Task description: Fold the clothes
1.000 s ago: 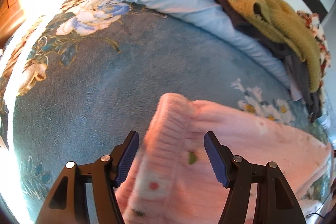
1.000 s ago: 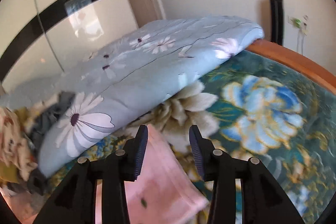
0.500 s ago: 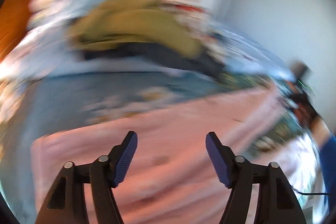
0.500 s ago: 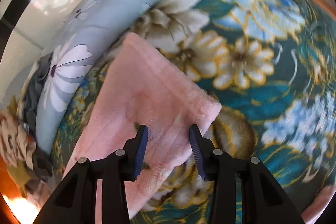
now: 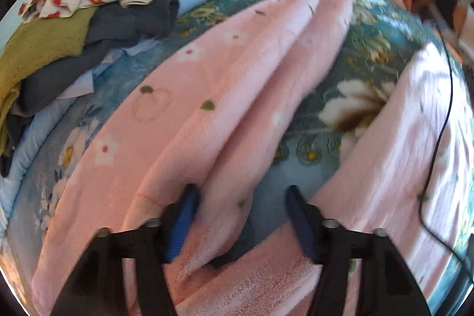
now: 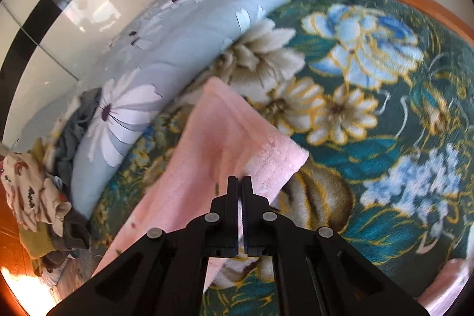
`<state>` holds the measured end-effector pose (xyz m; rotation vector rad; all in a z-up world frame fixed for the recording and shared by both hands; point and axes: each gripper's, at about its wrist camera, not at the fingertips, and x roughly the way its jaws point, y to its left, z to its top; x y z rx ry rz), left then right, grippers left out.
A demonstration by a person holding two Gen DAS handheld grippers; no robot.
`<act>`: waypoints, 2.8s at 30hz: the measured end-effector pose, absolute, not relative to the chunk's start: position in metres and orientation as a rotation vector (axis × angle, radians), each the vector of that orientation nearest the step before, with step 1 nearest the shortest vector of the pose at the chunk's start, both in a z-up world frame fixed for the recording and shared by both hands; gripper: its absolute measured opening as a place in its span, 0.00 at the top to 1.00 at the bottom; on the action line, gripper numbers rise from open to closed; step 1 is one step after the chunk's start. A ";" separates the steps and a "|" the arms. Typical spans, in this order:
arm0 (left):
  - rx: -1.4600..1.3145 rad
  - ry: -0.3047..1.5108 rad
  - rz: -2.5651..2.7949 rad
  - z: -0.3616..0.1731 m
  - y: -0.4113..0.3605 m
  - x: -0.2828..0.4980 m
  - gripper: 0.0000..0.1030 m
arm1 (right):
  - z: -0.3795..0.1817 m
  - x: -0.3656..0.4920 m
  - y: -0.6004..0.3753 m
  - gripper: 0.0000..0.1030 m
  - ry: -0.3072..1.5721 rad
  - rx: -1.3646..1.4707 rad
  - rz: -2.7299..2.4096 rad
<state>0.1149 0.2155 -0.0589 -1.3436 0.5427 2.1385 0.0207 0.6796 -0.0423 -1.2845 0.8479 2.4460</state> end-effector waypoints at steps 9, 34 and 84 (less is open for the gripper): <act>-1.253 0.267 2.106 -0.016 0.189 0.120 0.90 | -0.007 0.040 0.695 0.99 0.978 -1.156 2.613; -1.303 -0.509 2.456 0.002 0.002 0.200 0.31 | -0.020 0.188 0.639 0.51 0.910 -1.239 2.769; -0.910 -1.404 2.731 0.001 -0.196 0.401 0.87 | 0.005 0.432 0.720 0.97 1.563 -0.416 2.629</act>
